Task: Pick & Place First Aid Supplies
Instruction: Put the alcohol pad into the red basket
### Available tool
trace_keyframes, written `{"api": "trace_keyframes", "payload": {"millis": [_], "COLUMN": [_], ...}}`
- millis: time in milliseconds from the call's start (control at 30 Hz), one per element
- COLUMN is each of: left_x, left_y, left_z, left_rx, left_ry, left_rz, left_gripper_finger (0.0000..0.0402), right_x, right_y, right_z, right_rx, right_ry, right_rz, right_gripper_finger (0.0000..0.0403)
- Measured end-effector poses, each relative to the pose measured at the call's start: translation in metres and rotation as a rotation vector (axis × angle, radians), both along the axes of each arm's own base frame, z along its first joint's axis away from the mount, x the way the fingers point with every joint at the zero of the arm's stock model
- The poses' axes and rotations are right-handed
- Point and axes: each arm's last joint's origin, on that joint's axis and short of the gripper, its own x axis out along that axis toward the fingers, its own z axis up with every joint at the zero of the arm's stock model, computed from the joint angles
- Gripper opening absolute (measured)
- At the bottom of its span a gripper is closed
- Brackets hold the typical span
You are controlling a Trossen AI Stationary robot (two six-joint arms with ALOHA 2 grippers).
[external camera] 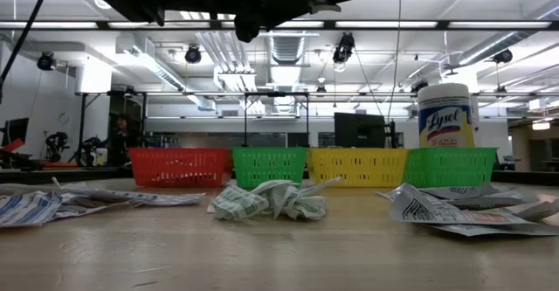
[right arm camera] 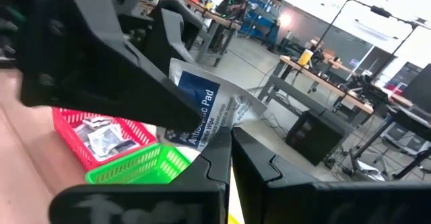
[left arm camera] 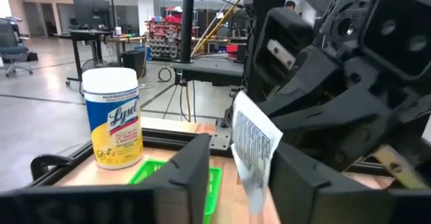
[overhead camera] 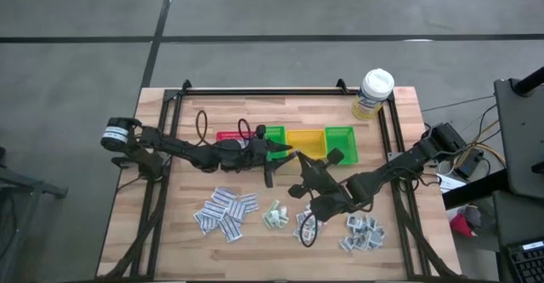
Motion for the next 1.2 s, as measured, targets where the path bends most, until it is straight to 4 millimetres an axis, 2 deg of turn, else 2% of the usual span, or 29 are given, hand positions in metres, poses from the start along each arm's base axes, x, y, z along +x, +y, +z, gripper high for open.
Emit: {"api": "trace_keyframes", "payload": {"millis": [133,200,433,600,733,867,1033,1200], "left_x": [0.0,0.0,-0.003,-0.014,-0.031,-0.055,-0.082,-0.097], "left_y": [0.001,0.001,0.002,0.006,0.01,0.018,0.027,0.039], "left_z": [-0.001,-0.002,-0.005,0.002,0.007,0.008,0.006,0.0], "left_rx": [0.008,0.021,0.025,0.028,-0.001,-0.079,-0.188,-0.311], "left_ry": [0.008,0.022,0.097,0.173,0.289,0.433,0.556,0.647], "left_rz": [0.004,0.003,0.018,0.115,0.215,0.335,0.458,0.527], "left_gripper_finger": [0.0036,0.0011,0.0001,0.0001,0.0,0.0,0.0,0.0], "right_x": [0.0,0.0,-0.001,-0.008,-0.014,-0.02,-0.023,-0.029], "right_y": [0.0,0.0,0.0,-0.002,-0.006,-0.007,-0.007,-0.009], "right_z": [0.0,-0.001,-0.009,-0.016,-0.023,-0.029,-0.035,-0.039], "right_rx": [0.005,0.007,-0.012,-0.014,-0.001,0.033,0.099,0.133], "right_ry": [0.002,0.013,0.135,0.194,0.234,0.353,0.458,0.539], "right_rz": [0.008,0.018,0.097,0.087,0.069,0.126,0.2,0.215], "right_gripper_finger": [0.0008,0.0008,0.0014,0.0049,0.0085,0.0109,0.012,0.0118]}}
